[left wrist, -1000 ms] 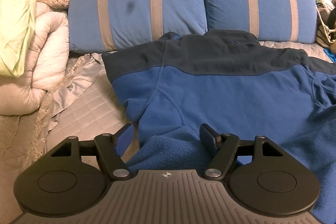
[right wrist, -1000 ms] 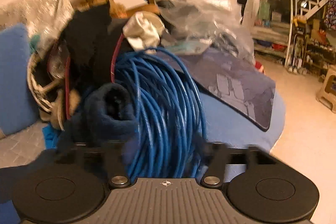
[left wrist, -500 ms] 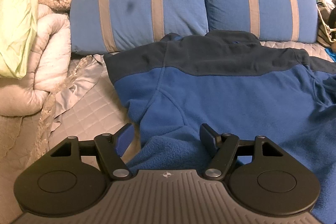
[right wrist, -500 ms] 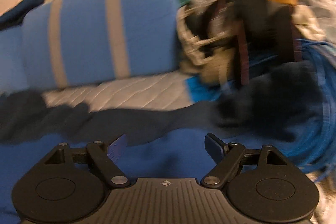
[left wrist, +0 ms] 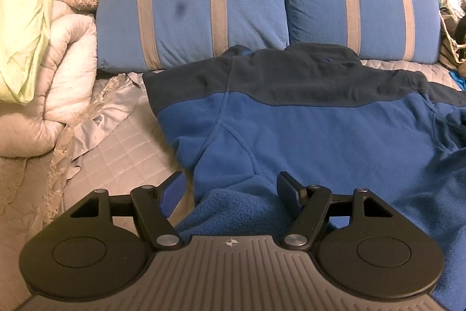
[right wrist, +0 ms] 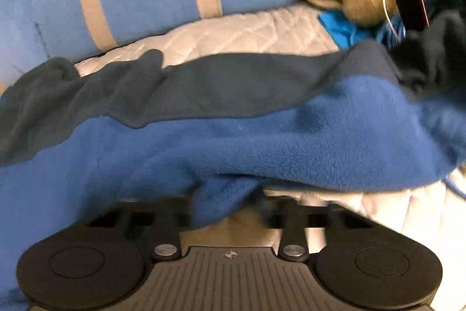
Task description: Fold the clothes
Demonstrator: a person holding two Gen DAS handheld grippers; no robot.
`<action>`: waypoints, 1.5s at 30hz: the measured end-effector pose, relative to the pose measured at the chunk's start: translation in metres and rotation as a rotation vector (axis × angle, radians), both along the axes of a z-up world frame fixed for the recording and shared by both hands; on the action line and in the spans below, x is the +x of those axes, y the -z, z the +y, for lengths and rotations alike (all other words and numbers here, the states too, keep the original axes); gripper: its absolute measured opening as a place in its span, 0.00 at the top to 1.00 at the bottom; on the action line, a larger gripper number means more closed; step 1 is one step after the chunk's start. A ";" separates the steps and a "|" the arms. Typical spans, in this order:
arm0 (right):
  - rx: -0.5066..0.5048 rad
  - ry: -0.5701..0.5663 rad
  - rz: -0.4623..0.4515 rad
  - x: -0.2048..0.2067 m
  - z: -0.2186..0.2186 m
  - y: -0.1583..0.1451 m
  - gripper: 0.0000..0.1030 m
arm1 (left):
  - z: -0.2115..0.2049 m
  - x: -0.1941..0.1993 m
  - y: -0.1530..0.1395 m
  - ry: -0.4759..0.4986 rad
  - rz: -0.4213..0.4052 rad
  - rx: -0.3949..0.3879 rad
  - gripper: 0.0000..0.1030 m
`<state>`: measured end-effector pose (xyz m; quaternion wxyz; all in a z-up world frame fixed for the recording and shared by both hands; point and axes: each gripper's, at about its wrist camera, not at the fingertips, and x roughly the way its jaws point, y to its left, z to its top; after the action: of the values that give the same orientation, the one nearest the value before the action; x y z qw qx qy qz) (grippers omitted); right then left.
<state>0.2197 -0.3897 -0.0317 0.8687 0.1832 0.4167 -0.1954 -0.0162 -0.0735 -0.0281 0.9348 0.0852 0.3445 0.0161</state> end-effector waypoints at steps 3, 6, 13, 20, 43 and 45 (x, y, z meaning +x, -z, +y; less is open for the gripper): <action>-0.035 0.014 0.017 -0.010 0.005 -0.006 0.92 | 0.001 0.000 0.000 0.000 0.000 -0.006 0.33; -0.022 0.014 0.045 -0.029 0.004 -0.006 0.92 | 0.002 0.000 0.000 0.000 -0.001 -0.012 0.33; -0.160 -0.110 0.100 -0.035 0.026 -0.035 0.64 | 0.005 0.000 0.001 0.004 -0.003 -0.025 0.33; -0.265 -0.272 -0.096 0.021 0.017 -0.069 0.26 | 0.006 0.001 0.001 0.000 0.000 -0.031 0.33; -0.336 -0.047 -0.008 0.083 -0.044 -0.026 0.73 | 0.013 0.007 0.002 -0.004 0.012 -0.061 0.33; -0.351 -0.056 -0.009 0.077 -0.037 -0.041 0.38 | 0.015 0.006 0.002 -0.002 0.013 -0.073 0.33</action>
<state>0.2968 -0.4267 0.0093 0.8943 0.0178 0.3772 -0.2402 -0.0098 -0.0583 -0.0298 0.9349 0.0507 0.3512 0.0041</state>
